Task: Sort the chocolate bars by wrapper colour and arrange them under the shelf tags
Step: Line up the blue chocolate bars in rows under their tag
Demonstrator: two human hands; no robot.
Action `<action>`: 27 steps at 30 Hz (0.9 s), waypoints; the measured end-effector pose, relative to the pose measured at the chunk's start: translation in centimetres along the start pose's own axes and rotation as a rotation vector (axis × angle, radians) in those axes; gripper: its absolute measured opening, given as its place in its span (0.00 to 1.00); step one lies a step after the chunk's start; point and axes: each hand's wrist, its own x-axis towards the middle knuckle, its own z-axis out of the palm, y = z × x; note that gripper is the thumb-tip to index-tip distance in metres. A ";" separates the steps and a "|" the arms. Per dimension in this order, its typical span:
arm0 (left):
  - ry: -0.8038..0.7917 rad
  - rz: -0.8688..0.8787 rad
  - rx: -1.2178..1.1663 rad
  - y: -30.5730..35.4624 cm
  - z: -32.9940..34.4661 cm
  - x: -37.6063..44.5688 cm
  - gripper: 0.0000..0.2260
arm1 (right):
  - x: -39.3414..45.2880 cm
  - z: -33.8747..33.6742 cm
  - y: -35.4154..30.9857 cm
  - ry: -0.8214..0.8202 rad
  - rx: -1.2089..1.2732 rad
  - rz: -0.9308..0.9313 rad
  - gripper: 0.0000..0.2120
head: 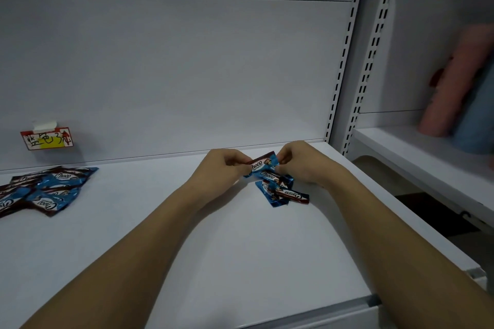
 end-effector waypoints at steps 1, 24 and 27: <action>-0.023 0.014 -0.014 0.3 0.2 -0.2 0.07 | 0.1 -0.1 0.1 0.026 0.012 0.014 0.08; -0.227 0.131 0.309 1.2 2.0 -0.7 0.06 | 0.7 -1.4 1.3 0.182 0.161 0.100 0.07; -0.225 0.123 0.142 1.2 1.4 -0.6 0.05 | 0.8 -1.4 1.4 0.190 0.201 0.078 0.06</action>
